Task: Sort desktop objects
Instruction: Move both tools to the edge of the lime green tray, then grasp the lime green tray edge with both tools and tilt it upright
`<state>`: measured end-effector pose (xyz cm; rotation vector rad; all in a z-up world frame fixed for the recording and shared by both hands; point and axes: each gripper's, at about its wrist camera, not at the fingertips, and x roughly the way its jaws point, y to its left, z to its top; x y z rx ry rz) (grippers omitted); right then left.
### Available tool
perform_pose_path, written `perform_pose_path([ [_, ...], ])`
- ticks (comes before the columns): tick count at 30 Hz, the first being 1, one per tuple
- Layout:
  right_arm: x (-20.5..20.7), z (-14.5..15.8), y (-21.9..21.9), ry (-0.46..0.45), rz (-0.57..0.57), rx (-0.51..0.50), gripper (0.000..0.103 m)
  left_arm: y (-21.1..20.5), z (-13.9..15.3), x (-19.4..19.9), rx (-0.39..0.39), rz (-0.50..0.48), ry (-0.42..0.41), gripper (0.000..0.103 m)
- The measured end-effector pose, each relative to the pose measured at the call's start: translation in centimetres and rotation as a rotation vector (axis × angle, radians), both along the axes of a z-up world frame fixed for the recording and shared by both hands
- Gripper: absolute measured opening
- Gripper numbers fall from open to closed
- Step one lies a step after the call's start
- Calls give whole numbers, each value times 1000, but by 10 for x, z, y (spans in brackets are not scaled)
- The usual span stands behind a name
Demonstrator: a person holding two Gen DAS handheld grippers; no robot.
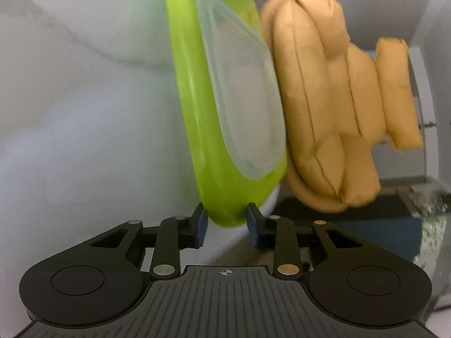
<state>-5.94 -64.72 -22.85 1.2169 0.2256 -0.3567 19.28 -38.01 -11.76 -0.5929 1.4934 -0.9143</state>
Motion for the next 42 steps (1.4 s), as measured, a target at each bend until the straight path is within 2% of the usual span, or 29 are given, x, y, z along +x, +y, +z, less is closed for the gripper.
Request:
perform_pose_path([
  [2,-3,-2,0,25,-38,15,85,-4,3,-20,-33,-72,44,9],
  [3,-5,-3,-1,35,-59,27,85,-7,4,-30,-53,-107,75,6],
  [5,-11,-7,0,17,-124,65,85,-10,5,-50,-78,-154,137,6],
  [8,-11,-10,1,1,-153,88,85,1,15,-62,-60,-128,100,6],
  [10,-7,-10,2,-7,-138,94,84,22,27,-60,-47,-43,27,11],
  [11,-6,-10,4,-12,-122,95,83,37,33,-58,-49,9,-1,25],
  [12,-5,-9,5,-17,-106,95,80,52,39,-57,-54,60,-25,48],
  [13,-3,-9,6,-22,-90,96,77,67,44,-55,-68,108,-40,59],
  [15,5,-8,8,-28,-48,105,70,90,51,-51,-89,170,-64,63],
  [16,11,-8,10,-23,-14,115,70,97,53,-50,-89,180,-72,67],
  [18,19,-10,18,-28,43,139,62,111,57,-46,-91,199,-84,75],
  [20,24,-12,27,-46,57,139,60,116,56,-44,-102,202,-75,82],
  [29,34,-2,31,-56,15,102,58,106,49,-49,-80,139,-86,90],
  [31,37,-1,28,-32,9,102,44,100,49,-50,-88,128,-82,91],
  [32,38,-2,26,-9,8,104,31,98,49,-51,-86,123,-83,92],
  [33,38,-5,23,0,5,117,29,96,50,-52,-84,119,-85,92],
  [37,18,-1,22,4,-21,121,28,99,50,-53,-70,121,-91,93],
  [42,-34,4,33,50,-21,113,30,99,54,-57,-73,111,-99,93],
])
